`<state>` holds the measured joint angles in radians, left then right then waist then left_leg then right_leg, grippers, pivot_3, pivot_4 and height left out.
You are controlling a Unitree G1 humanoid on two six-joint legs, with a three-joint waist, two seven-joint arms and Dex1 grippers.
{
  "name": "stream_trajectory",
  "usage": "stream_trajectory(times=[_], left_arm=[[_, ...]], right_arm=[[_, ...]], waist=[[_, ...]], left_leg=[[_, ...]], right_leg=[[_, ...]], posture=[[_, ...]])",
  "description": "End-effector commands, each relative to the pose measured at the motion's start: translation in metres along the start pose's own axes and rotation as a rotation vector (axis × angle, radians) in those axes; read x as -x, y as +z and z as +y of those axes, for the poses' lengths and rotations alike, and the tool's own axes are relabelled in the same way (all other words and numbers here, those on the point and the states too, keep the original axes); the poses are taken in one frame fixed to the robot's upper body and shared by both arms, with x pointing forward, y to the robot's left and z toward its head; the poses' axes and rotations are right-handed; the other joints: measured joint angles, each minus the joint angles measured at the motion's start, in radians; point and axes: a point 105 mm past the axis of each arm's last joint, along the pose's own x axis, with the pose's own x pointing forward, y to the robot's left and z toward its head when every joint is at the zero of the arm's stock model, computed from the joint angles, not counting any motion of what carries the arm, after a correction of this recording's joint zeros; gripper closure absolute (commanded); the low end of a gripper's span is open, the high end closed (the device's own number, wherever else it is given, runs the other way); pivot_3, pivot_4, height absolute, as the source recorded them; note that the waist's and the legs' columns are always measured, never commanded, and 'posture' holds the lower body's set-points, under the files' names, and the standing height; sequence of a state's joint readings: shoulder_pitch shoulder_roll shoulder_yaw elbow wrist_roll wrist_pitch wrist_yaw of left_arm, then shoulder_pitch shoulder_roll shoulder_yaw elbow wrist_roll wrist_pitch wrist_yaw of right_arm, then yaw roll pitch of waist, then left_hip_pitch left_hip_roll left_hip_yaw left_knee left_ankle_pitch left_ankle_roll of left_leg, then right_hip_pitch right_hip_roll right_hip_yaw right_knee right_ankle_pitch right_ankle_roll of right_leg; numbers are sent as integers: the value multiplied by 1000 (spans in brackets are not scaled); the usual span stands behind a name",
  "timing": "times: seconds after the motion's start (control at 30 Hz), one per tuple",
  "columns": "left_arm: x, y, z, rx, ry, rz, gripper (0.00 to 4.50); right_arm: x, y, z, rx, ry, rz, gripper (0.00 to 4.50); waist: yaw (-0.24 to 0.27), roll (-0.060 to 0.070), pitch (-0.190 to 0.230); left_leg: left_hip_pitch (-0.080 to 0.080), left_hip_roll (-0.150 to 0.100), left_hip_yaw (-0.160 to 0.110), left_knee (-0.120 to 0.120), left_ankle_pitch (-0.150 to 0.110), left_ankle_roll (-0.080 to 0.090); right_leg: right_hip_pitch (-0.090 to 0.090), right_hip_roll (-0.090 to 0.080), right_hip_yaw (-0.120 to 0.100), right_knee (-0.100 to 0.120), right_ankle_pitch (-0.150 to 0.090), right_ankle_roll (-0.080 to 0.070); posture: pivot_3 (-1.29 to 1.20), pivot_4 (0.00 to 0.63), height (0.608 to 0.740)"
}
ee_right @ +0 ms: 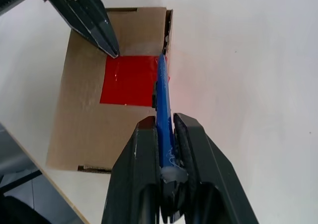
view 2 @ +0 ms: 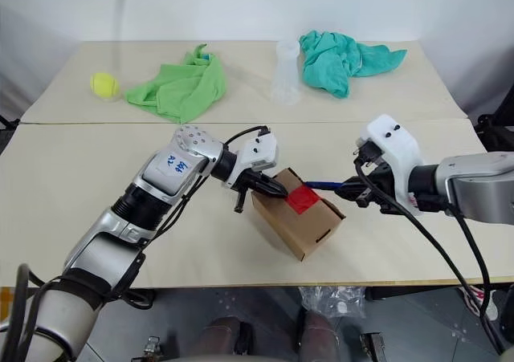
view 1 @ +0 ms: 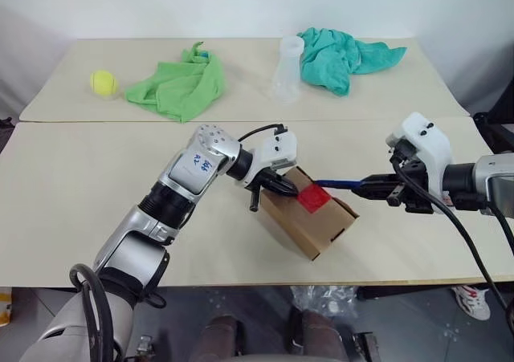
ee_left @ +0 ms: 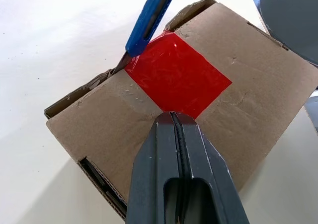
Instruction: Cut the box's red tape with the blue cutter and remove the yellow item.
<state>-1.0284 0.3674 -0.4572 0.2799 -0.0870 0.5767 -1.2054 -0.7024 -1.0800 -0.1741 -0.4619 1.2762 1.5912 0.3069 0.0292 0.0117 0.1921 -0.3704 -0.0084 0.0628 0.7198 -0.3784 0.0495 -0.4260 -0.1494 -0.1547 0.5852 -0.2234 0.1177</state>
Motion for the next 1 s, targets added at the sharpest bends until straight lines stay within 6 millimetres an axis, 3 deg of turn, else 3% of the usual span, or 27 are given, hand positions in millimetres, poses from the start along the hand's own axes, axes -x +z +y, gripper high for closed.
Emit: stream_trajectory(times=[0.03,0.37,0.73,1.0], left_arm=[[-8,-39,-3,87,-5,169,4500],[-7,-52,0,39,-11,305,4500],[-11,-51,0,38,2,298,4500],[-13,-51,-1,40,3,288,4500]], right_arm=[[-1,-6,6,8,41,57,4343],[0,-2,9,33,74,78,4343],[5,-11,16,36,123,142,4343],[-3,-13,16,25,141,151,4343]], waist=[[0,0,0],[-3,-1,-5],[-2,-1,-9],[-3,-3,-12]], left_leg=[[0,0,0,0,0,0],[1,1,0,0,0,0],[1,1,0,0,0,0],[2,2,-1,0,-1,-1]], right_leg=[[0,0,0,0,0,0],[0,0,0,0,0,0],[1,0,0,-1,0,0],[1,0,0,-2,0,-1]], posture=[[0,150,740],[0,150,740],[0,150,740],[0,150,740]])
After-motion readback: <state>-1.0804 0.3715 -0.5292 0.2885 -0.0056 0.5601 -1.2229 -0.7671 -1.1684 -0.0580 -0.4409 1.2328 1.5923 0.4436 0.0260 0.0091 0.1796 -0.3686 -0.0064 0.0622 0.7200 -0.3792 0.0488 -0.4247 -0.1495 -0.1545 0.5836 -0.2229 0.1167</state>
